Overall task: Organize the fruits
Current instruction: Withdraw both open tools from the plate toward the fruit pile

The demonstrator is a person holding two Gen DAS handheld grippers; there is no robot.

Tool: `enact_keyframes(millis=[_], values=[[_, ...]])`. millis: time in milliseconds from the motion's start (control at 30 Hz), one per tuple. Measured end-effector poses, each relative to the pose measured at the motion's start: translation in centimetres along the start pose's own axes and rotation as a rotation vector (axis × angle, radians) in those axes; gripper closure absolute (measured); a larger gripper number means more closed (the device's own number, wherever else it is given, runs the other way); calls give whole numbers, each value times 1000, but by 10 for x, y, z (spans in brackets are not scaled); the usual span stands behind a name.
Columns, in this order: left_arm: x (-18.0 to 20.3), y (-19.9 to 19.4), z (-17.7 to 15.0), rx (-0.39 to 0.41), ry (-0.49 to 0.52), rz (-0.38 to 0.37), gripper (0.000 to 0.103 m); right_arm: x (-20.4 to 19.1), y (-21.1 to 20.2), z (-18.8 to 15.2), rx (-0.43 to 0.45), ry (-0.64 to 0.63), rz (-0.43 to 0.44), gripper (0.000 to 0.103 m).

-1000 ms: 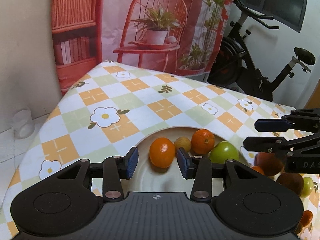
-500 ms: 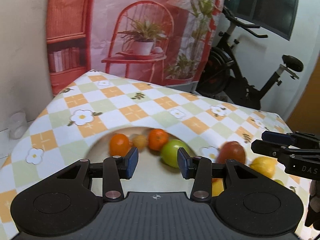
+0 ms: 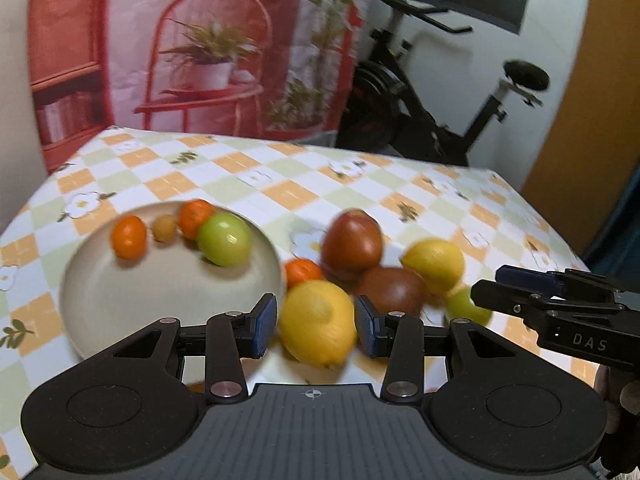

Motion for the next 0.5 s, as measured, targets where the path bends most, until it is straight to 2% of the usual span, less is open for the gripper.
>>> enact_keyframes(millis=[300,500], values=[[12,-1,-9,-13,22,-16,58,-18,-12,-27,-50,-72,73,62],[14,-3,-12,-23,17,-19,58,-12,-9,-41,-87,-38,71,66]])
Point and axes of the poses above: each gripper's, at about its wrist camera, not at the fingertips, and y roughly the way its jaws point, x to its right, z to its top, the point moved 1 cm from there along y, roughly the way its jaws point, and after that the axes turned 9 degrees about -z, right-handed, at the moved point
